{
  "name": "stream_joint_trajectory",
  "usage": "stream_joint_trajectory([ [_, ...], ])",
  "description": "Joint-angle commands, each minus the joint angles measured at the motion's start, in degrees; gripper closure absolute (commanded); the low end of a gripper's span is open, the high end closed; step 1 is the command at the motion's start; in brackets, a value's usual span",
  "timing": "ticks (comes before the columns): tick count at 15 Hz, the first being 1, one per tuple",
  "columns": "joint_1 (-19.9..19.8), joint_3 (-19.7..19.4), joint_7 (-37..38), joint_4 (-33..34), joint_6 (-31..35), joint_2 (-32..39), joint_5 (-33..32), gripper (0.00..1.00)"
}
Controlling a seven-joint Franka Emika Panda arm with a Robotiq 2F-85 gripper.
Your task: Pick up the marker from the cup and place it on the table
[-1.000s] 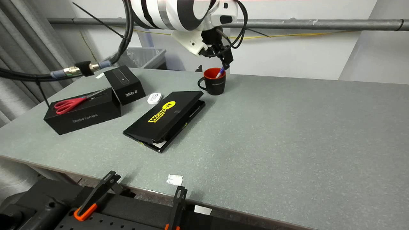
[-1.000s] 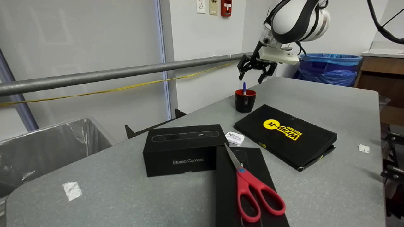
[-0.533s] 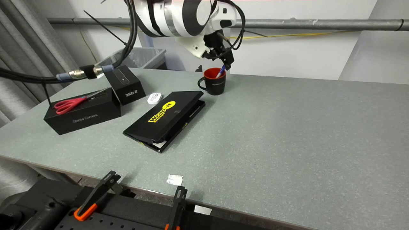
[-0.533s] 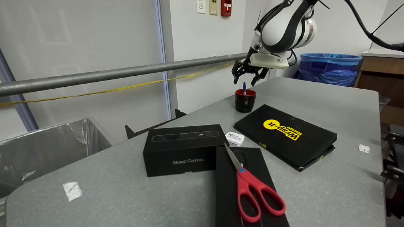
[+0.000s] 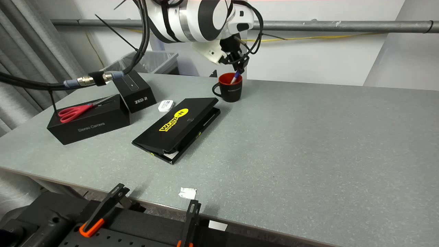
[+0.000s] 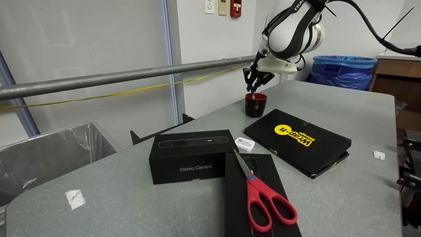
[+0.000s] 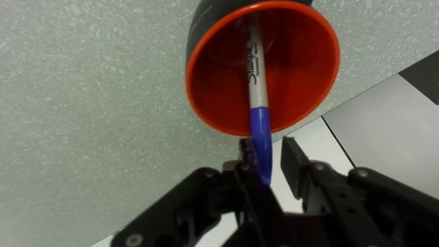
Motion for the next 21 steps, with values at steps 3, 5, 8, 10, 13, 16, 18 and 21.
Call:
stream_joint_trajectory([
  [3, 0.7, -0.6, 0.8, 1.7, -0.4, 0.8, 1.3, 0.97],
  [5, 0.6, -0.3, 0.5, 0.0, -0.8, -1.4, 1.6, 0.97],
  [8, -0.4, 1.3, -1.6, -4.8, -1.0, -7.9, 1.7, 0.97],
  [10, -0.4, 1.3, -2.7, -9.4, -0.1, -14.2, 1.1, 0.97],
  [13, -1.2, 0.6, -4.5, -14.8, -1.6, -23.3, 0.4, 0.97],
  [16, -2.3, -3.6, -6.8, -18.8, -10.4, -30.4, -2.2, 0.97],
  [18, -8.2, -1.7, -8.8, -17.9, -18.9, -30.0, -2.5, 0.97],
  [21, -12.9, -2.3, -7.5, -14.6, -24.0, -23.2, -3.6, 0.97],
])
